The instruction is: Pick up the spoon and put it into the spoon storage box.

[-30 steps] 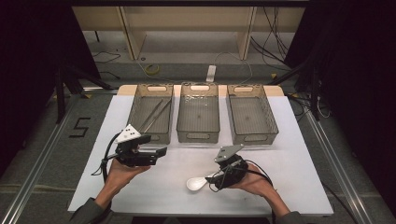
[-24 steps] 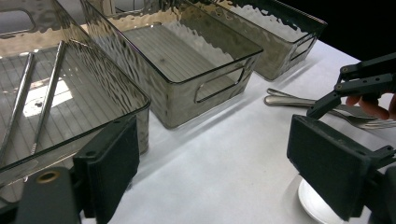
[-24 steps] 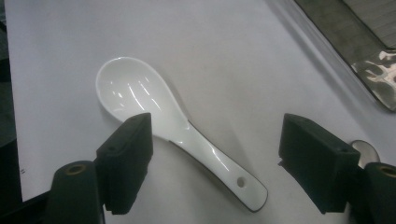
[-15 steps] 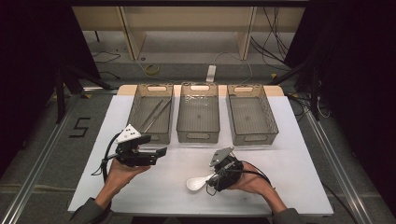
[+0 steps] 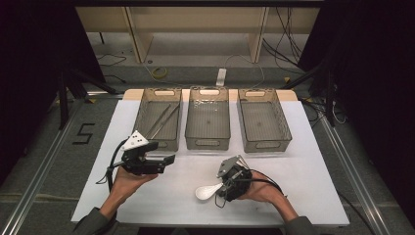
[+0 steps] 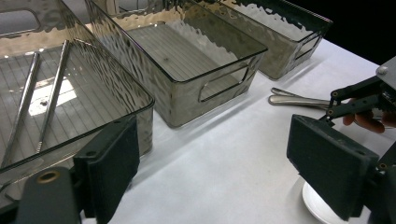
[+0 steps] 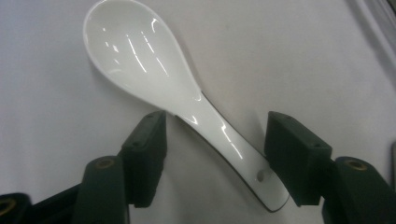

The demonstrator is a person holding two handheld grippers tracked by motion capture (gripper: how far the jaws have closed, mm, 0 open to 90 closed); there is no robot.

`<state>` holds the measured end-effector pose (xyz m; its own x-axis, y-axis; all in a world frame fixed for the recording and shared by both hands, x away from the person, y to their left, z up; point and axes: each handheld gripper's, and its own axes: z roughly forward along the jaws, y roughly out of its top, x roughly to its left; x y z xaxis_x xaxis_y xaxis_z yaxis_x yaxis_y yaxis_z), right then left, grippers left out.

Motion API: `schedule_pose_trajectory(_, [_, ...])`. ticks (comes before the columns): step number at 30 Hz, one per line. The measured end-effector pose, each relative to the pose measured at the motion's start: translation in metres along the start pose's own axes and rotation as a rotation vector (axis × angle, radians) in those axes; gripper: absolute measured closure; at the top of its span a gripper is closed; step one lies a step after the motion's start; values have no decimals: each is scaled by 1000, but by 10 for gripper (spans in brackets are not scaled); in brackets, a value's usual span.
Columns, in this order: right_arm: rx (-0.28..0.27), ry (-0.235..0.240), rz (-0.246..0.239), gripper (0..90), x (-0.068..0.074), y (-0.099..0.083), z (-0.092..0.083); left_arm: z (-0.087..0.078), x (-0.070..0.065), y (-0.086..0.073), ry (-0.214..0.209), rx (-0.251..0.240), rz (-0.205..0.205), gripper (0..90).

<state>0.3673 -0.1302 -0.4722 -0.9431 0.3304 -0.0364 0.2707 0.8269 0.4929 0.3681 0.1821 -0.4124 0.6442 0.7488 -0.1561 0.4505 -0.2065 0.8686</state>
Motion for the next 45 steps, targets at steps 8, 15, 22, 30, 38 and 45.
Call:
schedule_pose_trajectory(8, [9,25,5,559,2,1,0,0,0,0,5,4,6,170])
schedule_pose_trajectory(15, [21,32,-3,681,6,3,-1,0,0,0,3,1,2,171])
schedule_pose_trajectory(22, [28,31,-20,835,10,5,-1,0,0,0,5,3,6,175])
schedule_pose_trajectory(30, [25,17,-31,862,11,6,-1,-1,2,0,2,-2,-4,189])
schedule_pose_trajectory(38, [-47,-22,32,864,1,2,-14,-3,5,0,-35,-40,-54,186])
schedule_pose_trajectory(45, [-112,-73,92,864,-9,-1,-30,-5,3,1,-57,-88,-56,179])
